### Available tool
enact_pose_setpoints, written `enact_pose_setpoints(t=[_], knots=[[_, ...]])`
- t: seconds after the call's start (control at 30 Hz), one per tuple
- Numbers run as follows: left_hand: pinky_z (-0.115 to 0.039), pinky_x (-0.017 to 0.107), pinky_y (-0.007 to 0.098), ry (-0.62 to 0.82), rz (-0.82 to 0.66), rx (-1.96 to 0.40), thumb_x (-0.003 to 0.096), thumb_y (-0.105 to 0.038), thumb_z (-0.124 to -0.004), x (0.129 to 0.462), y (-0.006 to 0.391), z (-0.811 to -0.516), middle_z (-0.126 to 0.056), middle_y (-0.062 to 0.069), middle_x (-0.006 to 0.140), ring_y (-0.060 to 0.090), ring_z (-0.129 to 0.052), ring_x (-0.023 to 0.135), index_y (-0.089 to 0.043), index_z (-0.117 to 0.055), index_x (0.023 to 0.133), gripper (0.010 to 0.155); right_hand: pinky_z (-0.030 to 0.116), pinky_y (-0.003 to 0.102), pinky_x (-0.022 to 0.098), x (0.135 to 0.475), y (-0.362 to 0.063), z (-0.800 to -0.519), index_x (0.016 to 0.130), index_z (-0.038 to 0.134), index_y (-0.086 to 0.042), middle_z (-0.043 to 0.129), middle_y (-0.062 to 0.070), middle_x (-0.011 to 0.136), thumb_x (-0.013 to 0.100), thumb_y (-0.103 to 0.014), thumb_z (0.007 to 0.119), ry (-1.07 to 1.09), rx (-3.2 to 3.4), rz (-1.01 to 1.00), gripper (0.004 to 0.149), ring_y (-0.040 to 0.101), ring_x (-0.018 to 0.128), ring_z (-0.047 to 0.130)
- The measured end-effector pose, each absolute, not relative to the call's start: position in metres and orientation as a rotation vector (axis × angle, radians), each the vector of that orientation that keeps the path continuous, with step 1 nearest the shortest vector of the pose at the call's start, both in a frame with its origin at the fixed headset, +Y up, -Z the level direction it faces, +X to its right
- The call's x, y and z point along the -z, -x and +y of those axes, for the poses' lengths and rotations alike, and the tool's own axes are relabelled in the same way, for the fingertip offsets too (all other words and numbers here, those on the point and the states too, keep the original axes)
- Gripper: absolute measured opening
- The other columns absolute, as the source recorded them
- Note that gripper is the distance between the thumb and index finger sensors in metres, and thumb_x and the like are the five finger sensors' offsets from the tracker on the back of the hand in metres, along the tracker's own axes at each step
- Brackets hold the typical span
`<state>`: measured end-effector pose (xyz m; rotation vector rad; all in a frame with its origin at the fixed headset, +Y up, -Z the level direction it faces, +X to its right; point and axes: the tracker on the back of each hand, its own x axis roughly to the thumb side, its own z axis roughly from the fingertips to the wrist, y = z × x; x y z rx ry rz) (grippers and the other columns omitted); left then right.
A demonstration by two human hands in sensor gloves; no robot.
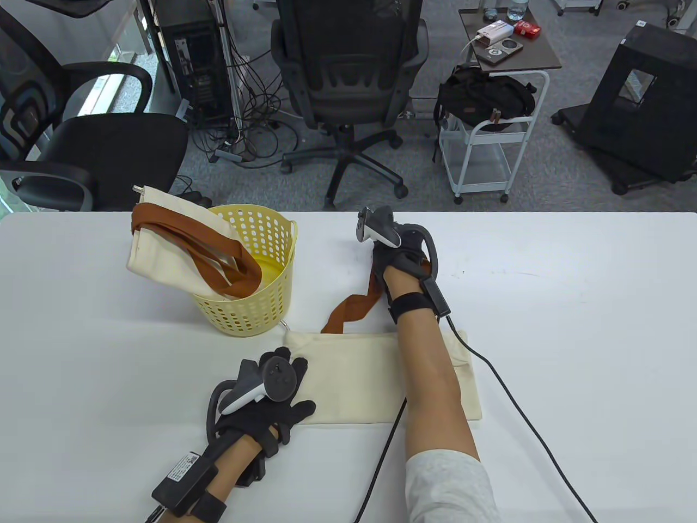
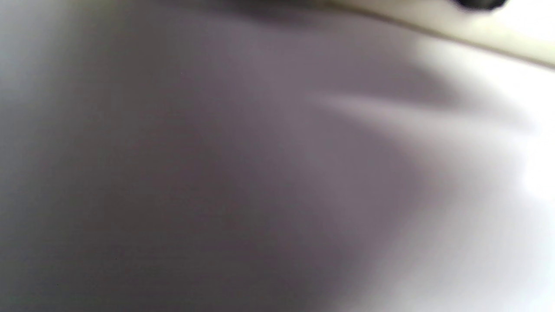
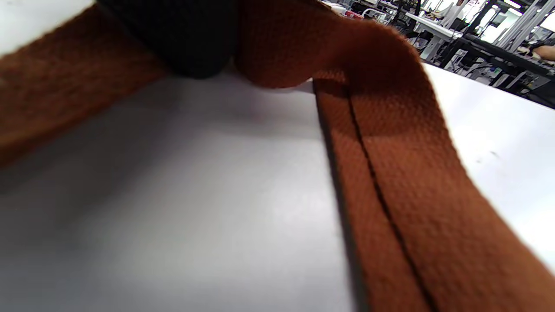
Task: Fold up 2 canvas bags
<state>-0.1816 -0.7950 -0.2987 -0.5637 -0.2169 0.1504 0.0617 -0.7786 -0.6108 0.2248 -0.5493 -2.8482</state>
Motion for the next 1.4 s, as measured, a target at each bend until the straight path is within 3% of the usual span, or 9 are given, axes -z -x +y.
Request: enact_pose_setpoints(t=[0.2, 0.4, 0.63, 0.8, 1.03, 1.23, 1.4], knots=[[-0.009, 0.077, 0.059, 0.565, -0.217, -0.151, 0.0421, -0.063, -0.066, 0.299, 0.182, -0.796, 0.005, -0.004, 0.111, 0.028, -0.002, 0.111, -0.041, -0.017, 0.104, 0.082, 0.054, 0.051, 0.082, 0.612, -0.071, -0.779, 0.089, 0.075, -0.032, 0.072, -0.004, 0.104, 0.049, -0.029, 0.087, -0.254, 2.87, -0.388, 0.042, 0.026, 0.105, 0.066], [-0.009, 0.077, 0.059, 0.566, -0.216, -0.147, 0.0419, -0.063, -0.066, 0.299, 0.181, -0.795, 0.006, -0.004, 0.111, 0.028, -0.002, 0.111, -0.041, -0.017, 0.104, 0.082, 0.07, 0.05, 0.07, 0.604, -0.081, -0.776, 0.087, 0.08, -0.032, 0.088, -0.002, 0.089, 0.046, -0.034, 0.087, -0.238, 2.94, -0.3, 0.042, 0.026, 0.087, 0.087], [-0.009, 0.077, 0.059, 0.571, -0.212, -0.135, 0.0419, -0.063, -0.065, 0.299, 0.181, -0.795, 0.006, -0.004, 0.11, 0.027, -0.001, 0.111, -0.042, -0.016, 0.104, 0.082, 0.079, 0.048, 0.06, 0.557, -0.089, -0.724, 0.084, 0.083, -0.03, 0.094, 0.0, 0.081, 0.043, -0.036, 0.087, 0.001, 3.121, -0.143, 0.042, 0.023, 0.075, 0.097], [-0.009, 0.078, 0.058, 0.575, -0.206, -0.132, 0.0419, -0.064, -0.065, 0.298, 0.181, -0.795, 0.006, -0.005, 0.11, 0.027, -0.001, 0.111, -0.042, -0.016, 0.104, 0.082, 0.079, 0.048, 0.06, 0.508, -0.097, -0.683, 0.084, 0.083, -0.029, 0.094, 0.0, 0.081, 0.044, -0.037, 0.087, 0.153, 3.292, -0.1, 0.042, 0.023, 0.074, 0.097], [-0.008, 0.078, 0.058, 0.586, -0.197, -0.135, 0.0419, -0.064, -0.065, 0.298, 0.181, -0.795, 0.008, -0.005, 0.11, 0.027, 0.001, 0.11, -0.043, -0.015, 0.104, 0.082, 0.078, 0.049, 0.061, 0.431, -0.115, -0.648, 0.085, 0.083, -0.029, 0.093, 0.0, 0.083, 0.044, -0.036, 0.087, 0.454, 3.492, -0.093, 0.042, 0.024, 0.076, 0.096], [-0.008, 0.077, 0.058, 0.587, -0.186, -0.133, 0.0413, -0.064, -0.065, 0.298, 0.181, -0.794, 0.008, -0.004, 0.11, 0.03, 0.002, 0.109, -0.044, -0.015, 0.103, 0.082, 0.078, 0.049, 0.061, 0.355, -0.12, -0.646, 0.085, 0.083, -0.029, 0.093, 0.001, 0.083, 0.044, -0.036, 0.087, 0.718, 3.525, -0.16, 0.041, 0.026, 0.077, 0.095], [-0.008, 0.077, 0.058, 0.589, -0.184, -0.133, 0.0413, -0.064, -0.064, 0.297, 0.181, -0.794, 0.007, -0.003, 0.11, 0.03, 0.002, 0.109, -0.044, -0.014, 0.103, 0.082, 0.078, 0.049, 0.061, 0.296, -0.116, -0.671, 0.085, 0.083, -0.029, 0.093, 0.001, 0.083, 0.044, -0.036, 0.087, 0.861, 3.398, -0.216, 0.041, 0.025, 0.077, 0.096]])
